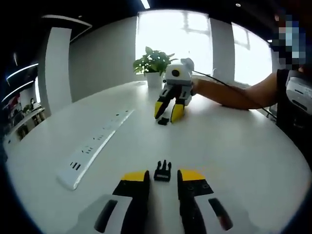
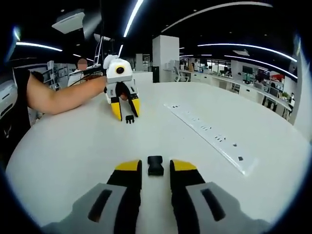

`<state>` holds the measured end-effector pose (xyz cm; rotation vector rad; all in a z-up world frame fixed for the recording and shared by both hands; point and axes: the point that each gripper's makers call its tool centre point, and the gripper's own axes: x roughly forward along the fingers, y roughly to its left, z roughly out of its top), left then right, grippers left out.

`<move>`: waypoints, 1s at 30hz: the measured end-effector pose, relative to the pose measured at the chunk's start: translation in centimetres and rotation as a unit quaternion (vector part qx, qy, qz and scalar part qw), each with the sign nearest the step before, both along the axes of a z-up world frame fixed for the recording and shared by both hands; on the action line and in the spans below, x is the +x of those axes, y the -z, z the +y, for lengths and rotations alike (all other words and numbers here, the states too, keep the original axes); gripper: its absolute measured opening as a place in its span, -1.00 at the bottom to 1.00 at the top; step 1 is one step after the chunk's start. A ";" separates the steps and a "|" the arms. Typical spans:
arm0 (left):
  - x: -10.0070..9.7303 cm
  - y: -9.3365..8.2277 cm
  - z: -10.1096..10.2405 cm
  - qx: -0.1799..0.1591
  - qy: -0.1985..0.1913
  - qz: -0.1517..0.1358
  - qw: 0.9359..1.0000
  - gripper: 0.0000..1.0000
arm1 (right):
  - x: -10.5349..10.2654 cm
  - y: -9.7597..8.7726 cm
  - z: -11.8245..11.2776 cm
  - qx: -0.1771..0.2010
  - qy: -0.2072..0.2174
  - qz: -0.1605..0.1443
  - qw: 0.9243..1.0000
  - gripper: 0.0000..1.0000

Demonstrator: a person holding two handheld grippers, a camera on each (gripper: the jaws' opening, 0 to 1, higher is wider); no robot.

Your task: Snap the two parts of the plastic buckle together until the buckle closes and remains connected.

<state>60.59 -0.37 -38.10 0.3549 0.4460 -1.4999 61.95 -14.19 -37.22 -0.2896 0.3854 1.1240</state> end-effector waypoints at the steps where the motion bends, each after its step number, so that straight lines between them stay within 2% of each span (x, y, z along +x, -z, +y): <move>1: 0.0 0.0 0.0 0.000 0.001 -0.001 1.000 -0.56 | -0.1 0.1 0.0 -0.001 -0.001 0.001 1.000 -0.53; 15: 0.1 0.1 -0.2 -0.004 0.003 -0.019 1.000 -0.67 | -0.1 0.5 0.0 -0.002 -0.001 -0.004 1.000 -0.61; 30: -0.6 0.1 -0.3 -0.008 0.007 -0.019 1.000 -0.74 | -0.3 0.4 -0.3 0.001 -0.002 -0.010 1.000 -0.67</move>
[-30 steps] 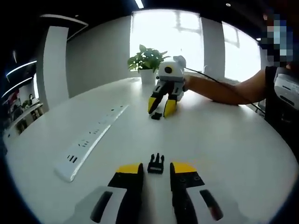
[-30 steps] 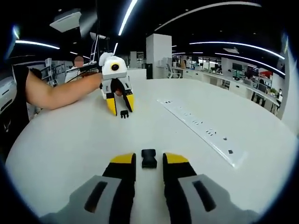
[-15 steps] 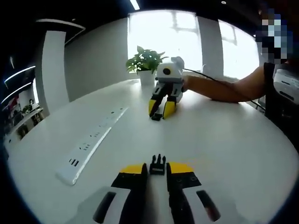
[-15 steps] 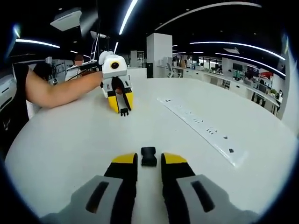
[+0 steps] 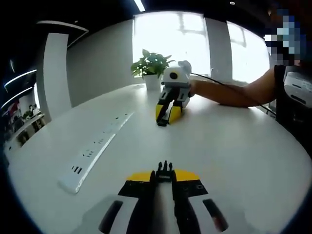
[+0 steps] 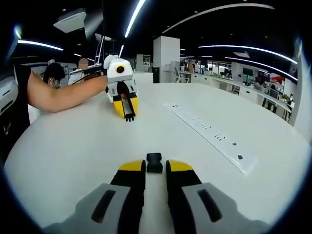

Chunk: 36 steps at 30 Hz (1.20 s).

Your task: Snap the two parts of the plastic buckle together until the buckle closes and remains connected.

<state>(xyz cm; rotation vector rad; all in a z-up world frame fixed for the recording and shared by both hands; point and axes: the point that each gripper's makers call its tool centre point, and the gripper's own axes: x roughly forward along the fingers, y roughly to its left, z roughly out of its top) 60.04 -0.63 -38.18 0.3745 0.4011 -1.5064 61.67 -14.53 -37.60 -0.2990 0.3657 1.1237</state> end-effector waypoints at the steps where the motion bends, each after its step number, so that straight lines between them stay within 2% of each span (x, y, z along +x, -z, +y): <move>1: -0.1 0.0 0.0 0.000 0.000 0.000 1.000 -0.74 | 0.0 0.0 0.0 0.000 0.000 0.000 1.000 -0.67; 36: 0.8 -0.1 0.0 -0.006 -0.008 -0.003 1.000 -0.75 | 0.9 0.0 -0.3 -0.010 0.010 -0.006 1.000 -0.76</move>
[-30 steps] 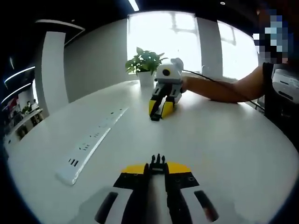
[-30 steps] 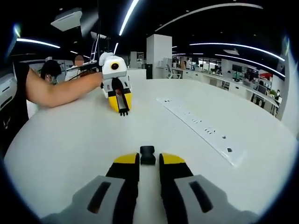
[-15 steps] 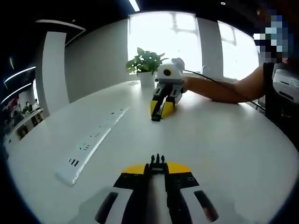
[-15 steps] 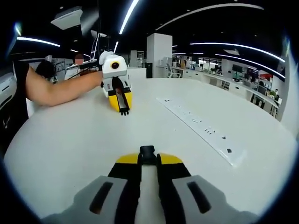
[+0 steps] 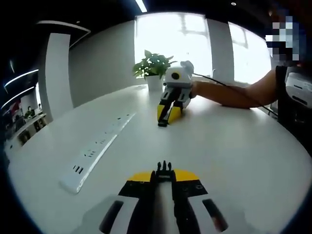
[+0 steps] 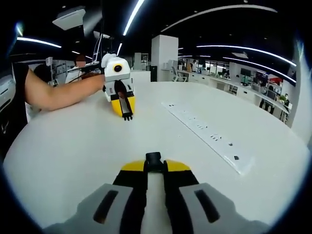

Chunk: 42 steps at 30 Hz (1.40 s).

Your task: Snap the two parts of the plastic buckle together until the buckle closes and remains connected.

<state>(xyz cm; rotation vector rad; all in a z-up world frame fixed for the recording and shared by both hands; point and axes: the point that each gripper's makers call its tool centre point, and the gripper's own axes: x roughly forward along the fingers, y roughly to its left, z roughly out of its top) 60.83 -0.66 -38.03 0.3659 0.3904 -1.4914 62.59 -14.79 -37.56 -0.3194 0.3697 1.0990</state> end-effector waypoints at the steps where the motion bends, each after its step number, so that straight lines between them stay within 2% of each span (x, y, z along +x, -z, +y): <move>1: 0.0 0.0 0.0 0.001 0.001 -0.003 1.000 -0.76 | 0.0 0.0 0.0 0.000 0.000 0.000 1.000 -0.76; 6: 0.0 0.1 -0.2 0.002 0.002 -0.012 1.000 -0.75 | 0.0 -0.2 0.1 0.002 0.004 -0.002 1.000 -0.77; 42: 0.1 0.1 -0.5 -0.004 -0.004 -0.005 1.000 -0.76 | -0.4 -0.1 0.3 0.010 0.002 0.009 1.000 -0.76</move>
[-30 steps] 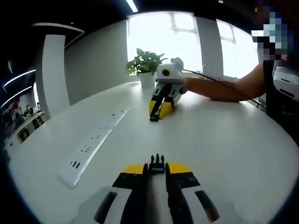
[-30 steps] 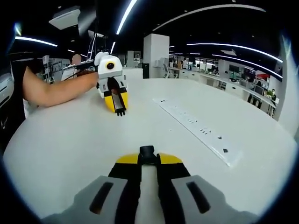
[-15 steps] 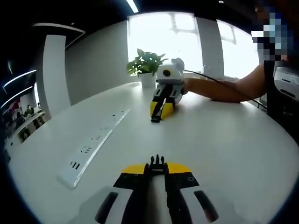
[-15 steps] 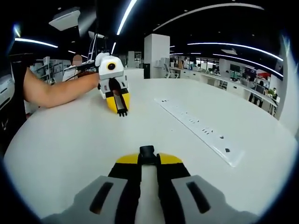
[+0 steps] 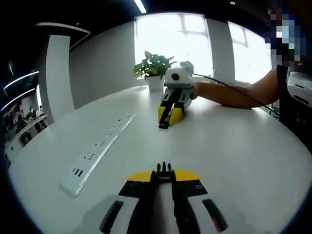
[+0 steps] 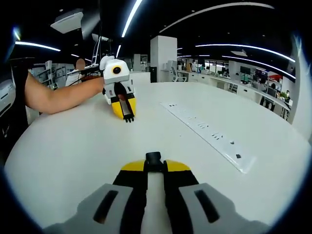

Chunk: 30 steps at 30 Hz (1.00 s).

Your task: Snap the two parts of the plastic buckle together until the buckle closes and remains connected.

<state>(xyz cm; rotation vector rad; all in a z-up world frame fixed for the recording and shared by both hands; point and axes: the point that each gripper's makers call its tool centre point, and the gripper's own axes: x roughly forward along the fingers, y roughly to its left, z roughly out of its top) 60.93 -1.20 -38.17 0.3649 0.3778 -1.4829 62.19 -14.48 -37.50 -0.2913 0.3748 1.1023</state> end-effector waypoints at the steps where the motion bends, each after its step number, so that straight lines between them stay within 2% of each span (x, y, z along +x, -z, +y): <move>1: 0.0 0.0 0.0 0.000 -0.001 0.000 1.000 -0.76 | 0.0 0.0 0.0 0.000 0.000 0.000 1.000 -0.76; 8: -0.1 0.0 -0.1 -0.001 -0.006 0.009 1.000 -0.76 | -0.2 0.0 0.0 0.002 0.000 0.002 1.000 -0.76; 11: -0.6 0.0 -0.2 -0.012 -0.003 0.033 0.999 -0.76 | -0.1 0.0 0.0 0.002 0.000 0.002 1.000 -0.76; 12: -0.5 0.0 -0.1 -0.009 -0.004 0.027 1.000 -0.76 | -0.1 0.0 0.0 0.002 0.000 0.002 1.000 -0.76; 20: -0.4 0.0 0.0 -0.001 -0.015 0.041 0.999 -0.79 | -0.1 0.0 0.0 0.001 -0.001 0.002 1.000 -0.77; 30: 0.1 -0.1 0.0 0.004 -0.018 0.023 1.000 -0.80 | 0.2 0.0 -0.2 -0.001 0.000 0.003 1.000 -0.77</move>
